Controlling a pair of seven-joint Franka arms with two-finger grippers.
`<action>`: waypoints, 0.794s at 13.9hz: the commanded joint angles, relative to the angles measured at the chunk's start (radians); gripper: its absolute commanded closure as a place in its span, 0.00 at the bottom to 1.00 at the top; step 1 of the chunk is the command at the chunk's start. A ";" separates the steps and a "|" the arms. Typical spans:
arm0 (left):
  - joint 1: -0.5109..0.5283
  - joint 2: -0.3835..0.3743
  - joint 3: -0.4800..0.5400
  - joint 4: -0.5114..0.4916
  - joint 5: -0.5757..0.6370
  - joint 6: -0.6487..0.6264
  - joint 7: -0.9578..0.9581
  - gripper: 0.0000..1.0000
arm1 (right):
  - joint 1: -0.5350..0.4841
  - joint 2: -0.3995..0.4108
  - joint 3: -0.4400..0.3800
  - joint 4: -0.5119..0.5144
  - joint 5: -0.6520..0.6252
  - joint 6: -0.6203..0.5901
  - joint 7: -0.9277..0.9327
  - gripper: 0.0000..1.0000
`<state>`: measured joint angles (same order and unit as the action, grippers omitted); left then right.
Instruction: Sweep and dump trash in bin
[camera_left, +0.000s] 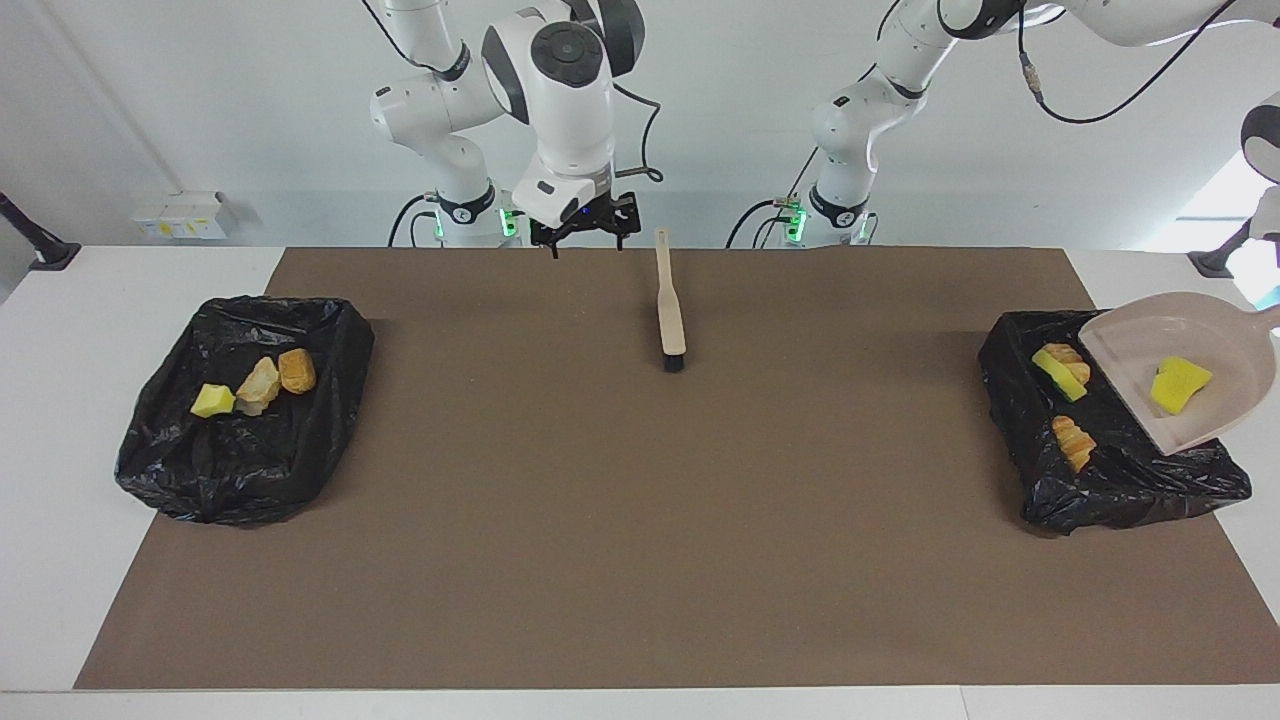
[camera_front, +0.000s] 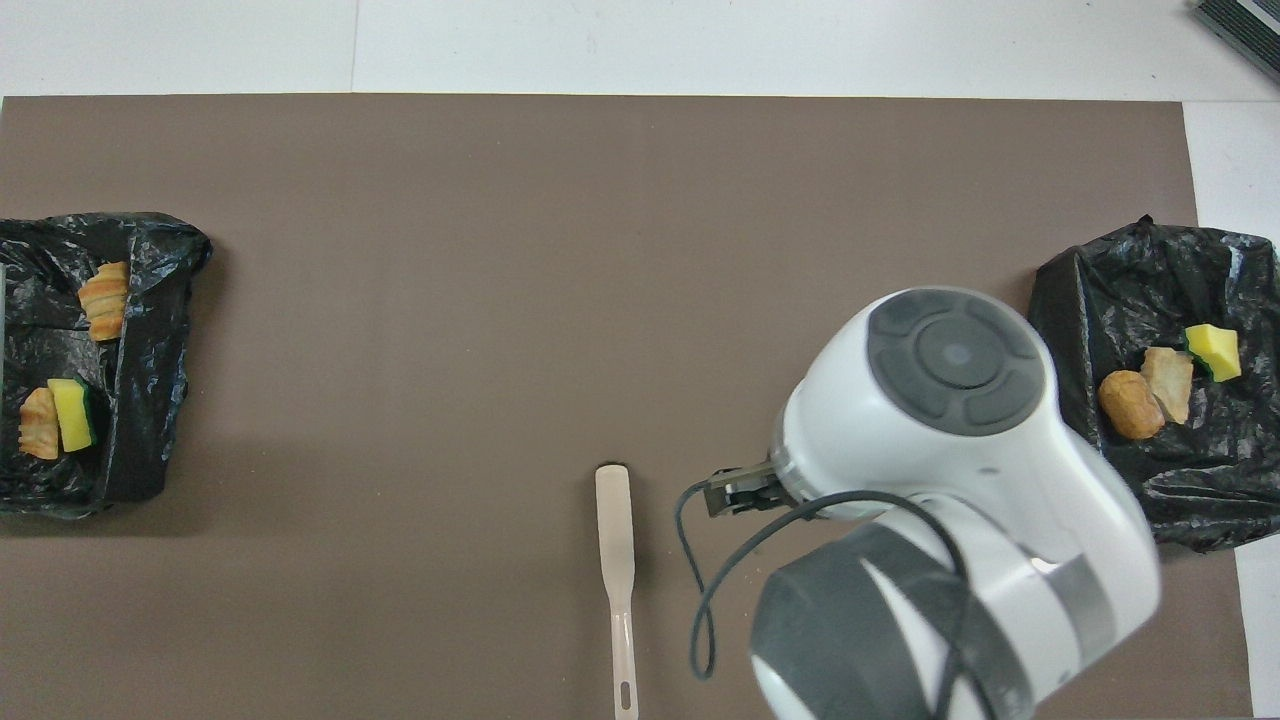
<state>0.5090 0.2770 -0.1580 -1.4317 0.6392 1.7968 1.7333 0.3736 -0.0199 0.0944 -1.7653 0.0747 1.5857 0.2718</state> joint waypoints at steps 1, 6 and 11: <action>-0.052 0.001 0.011 0.004 0.104 0.015 0.052 1.00 | -0.106 0.014 0.013 0.085 -0.065 -0.044 -0.172 0.00; -0.145 0.002 0.011 0.002 0.250 0.024 0.065 1.00 | -0.273 0.021 0.013 0.133 -0.182 -0.036 -0.377 0.00; -0.178 -0.001 0.011 0.002 0.353 0.024 0.104 1.00 | -0.435 0.028 0.007 0.148 -0.167 -0.026 -0.364 0.00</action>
<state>0.3535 0.2780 -0.1622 -1.4323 0.9407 1.8114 1.8006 -0.0082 -0.0083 0.0908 -1.6486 -0.0875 1.5693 -0.0791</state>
